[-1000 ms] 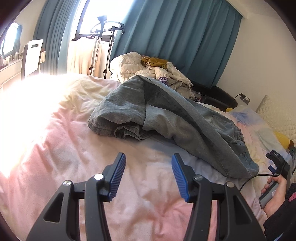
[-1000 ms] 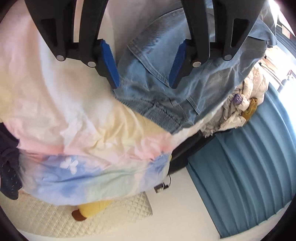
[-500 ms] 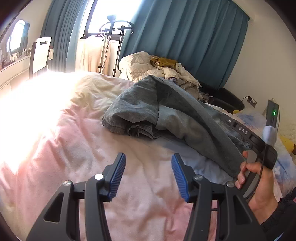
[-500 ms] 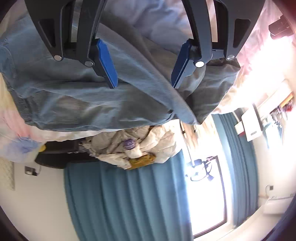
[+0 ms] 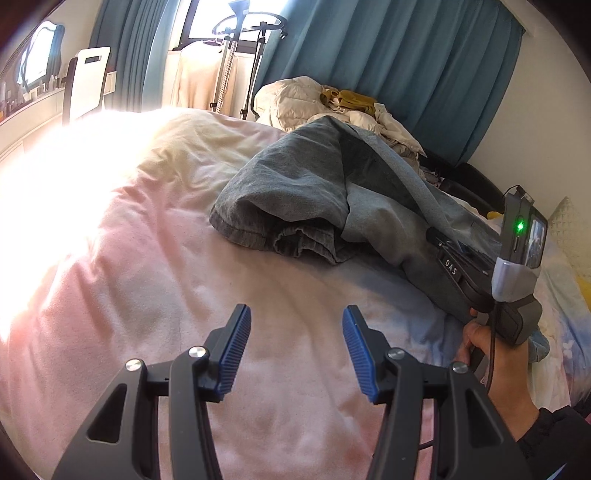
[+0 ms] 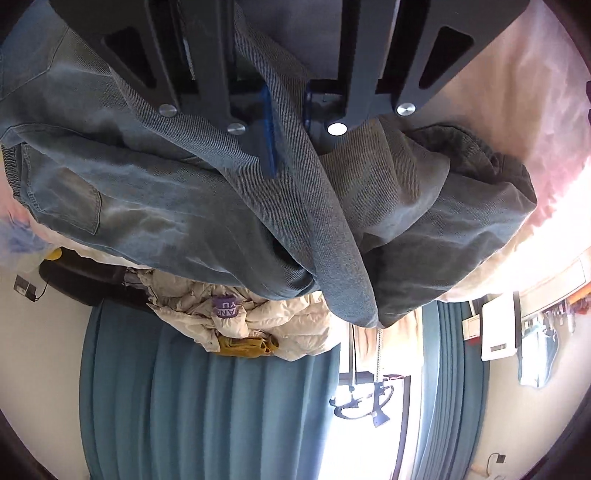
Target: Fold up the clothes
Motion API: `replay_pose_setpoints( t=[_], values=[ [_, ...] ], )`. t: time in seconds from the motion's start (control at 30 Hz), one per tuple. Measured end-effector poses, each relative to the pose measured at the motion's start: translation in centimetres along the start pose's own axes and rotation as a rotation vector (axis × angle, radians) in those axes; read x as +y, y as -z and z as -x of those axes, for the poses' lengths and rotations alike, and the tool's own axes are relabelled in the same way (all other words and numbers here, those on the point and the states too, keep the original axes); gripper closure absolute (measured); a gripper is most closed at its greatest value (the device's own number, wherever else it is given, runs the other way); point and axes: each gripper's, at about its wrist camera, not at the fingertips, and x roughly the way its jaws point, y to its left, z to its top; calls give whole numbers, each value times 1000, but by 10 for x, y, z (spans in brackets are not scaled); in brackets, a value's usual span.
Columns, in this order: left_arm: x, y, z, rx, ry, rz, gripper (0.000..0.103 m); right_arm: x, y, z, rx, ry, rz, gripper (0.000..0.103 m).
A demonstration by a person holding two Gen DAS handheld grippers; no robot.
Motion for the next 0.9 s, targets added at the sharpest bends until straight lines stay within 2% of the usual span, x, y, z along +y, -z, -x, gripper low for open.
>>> replay_pose_setpoints(
  t=[0.1,0.23,0.4,0.53,0.67,0.77,0.9],
  values=[
    [5,-4,0,10,11,37,50,6,-5,18,-51,6,10,100],
    [7,-12,16,-45,10,45,50,19,-12,52,-89,-37,39,101],
    [6,-17,38,-101,24,46,50,42,0,98,-64,-87,86,102],
    [4,-17,53,-134,26,34,50,67,25,118,18,-101,178,102],
    [1,-15,68,-156,32,12,50,89,58,128,157,-132,238,102],
    [3,-15,76,-169,46,8,50,93,81,127,278,-140,239,102],
    [12,-14,80,-164,76,27,50,85,99,126,429,-148,170,102]
  ],
)
